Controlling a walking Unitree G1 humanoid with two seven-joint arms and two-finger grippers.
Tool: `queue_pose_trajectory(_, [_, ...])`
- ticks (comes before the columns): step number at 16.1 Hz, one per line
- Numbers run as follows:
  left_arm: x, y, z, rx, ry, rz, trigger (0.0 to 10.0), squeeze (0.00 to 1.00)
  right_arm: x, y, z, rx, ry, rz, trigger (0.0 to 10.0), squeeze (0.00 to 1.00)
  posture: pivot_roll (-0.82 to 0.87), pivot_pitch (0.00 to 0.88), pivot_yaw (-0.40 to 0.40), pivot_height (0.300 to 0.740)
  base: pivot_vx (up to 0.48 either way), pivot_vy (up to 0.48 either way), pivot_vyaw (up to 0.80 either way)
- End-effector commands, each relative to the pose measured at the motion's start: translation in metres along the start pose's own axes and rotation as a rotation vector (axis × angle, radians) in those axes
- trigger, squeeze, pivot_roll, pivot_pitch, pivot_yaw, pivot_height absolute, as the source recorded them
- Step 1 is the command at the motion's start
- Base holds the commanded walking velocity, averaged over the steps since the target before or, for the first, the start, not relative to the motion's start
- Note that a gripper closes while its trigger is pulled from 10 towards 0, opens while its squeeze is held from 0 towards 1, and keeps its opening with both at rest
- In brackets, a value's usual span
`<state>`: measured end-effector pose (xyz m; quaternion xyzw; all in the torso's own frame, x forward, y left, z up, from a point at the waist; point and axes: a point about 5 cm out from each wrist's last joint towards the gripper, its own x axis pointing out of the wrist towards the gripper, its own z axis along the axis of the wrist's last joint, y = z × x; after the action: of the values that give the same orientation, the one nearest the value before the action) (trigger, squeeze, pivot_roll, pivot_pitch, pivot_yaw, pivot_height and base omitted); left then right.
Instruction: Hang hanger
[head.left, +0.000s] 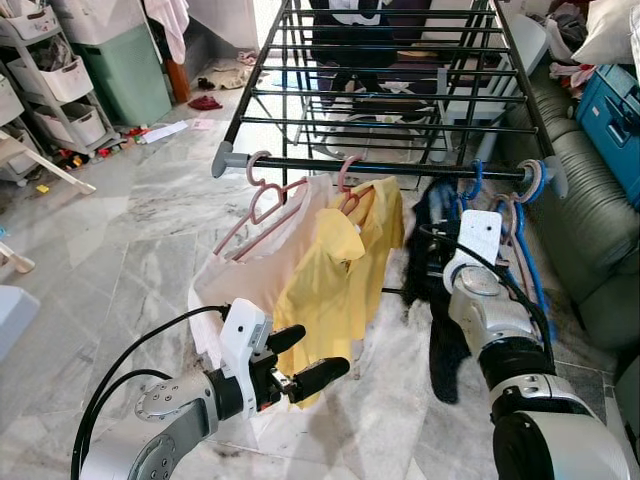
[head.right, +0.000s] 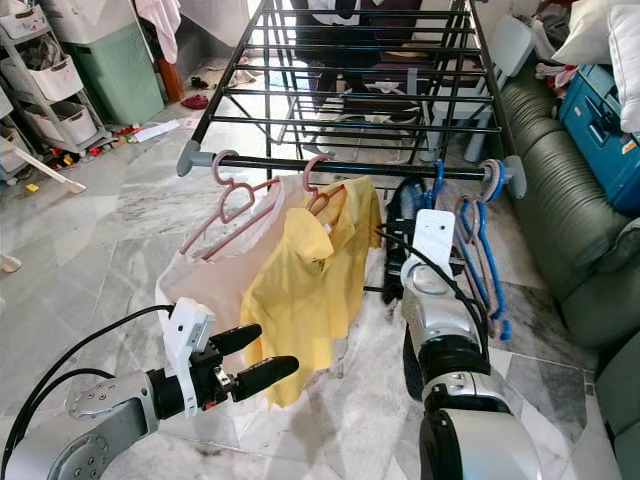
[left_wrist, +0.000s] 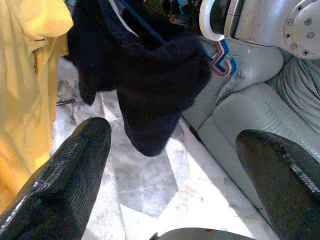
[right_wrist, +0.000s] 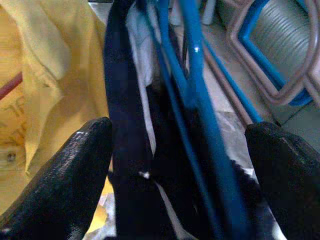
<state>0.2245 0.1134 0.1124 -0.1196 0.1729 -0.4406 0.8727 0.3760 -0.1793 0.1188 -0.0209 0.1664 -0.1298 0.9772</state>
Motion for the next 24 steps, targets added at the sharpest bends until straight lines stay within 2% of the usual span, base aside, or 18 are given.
queue_pose_trajectory(1, [0.000, -0.002, 0.002, 0.014, 0.000, 0.002, 10.0, 0.00, 0.000, 0.002, 0.003, -0.010, -0.010, 0.011, 0.0, 0.00, -0.04, 0.102, 0.028, 0.740, 0.000, 0.000, 0.00])
queue_pose_trajectory(8, [0.000, -0.004, -0.001, 0.010, 0.004, 0.002, 10.0, 0.00, 0.007, -0.017, 0.003, -0.061, -0.008, 0.069, 0.0, 0.00, -0.04, 0.104, 0.026, 0.740, 0.000, 0.000, 0.00])
queue_pose_trajectory(9, [0.000, -0.004, -0.001, 0.011, 0.004, 0.002, 10.0, 0.00, 0.007, -0.019, 0.003, -0.067, -0.008, 0.071, 1.6, 0.00, -0.04, 0.103, 0.028, 0.740, 0.000, 0.000, 0.00])
queue_pose_trajectory(10, [0.000, -0.004, 0.000, 0.013, 0.004, 0.003, 10.0, 0.00, 0.007, -0.022, 0.001, -0.078, -0.002, 0.081, 5.8, 0.00, -0.04, 0.104, 0.028, 0.740, 0.000, 0.000, 0.00])
queue_pose_trajectory(11, [0.000, -0.004, 0.000, 0.013, 0.005, 0.004, 10.0, 0.00, 0.008, -0.026, 0.000, -0.088, -0.002, 0.082, 9.6, 0.00, -0.04, 0.104, 0.030, 0.740, 0.000, 0.000, 0.00])
queue_pose_trajectory(12, [0.000, -0.003, 0.000, 0.013, 0.005, 0.005, 10.0, 0.00, 0.008, -0.028, -0.001, -0.097, -0.004, 0.083, 0.0, 0.00, -0.04, 0.104, 0.031, 0.740, 0.000, 0.000, 0.00])
queue_pose_trajectory(24, [0.002, -0.004, -0.001, 0.014, 0.004, 0.005, 10.0, 0.00, 0.010, -0.037, -0.005, -0.156, 0.006, 0.080, 0.0, 0.00, -0.04, 0.087, 0.033, 0.740, 0.000, 0.000, 0.00])
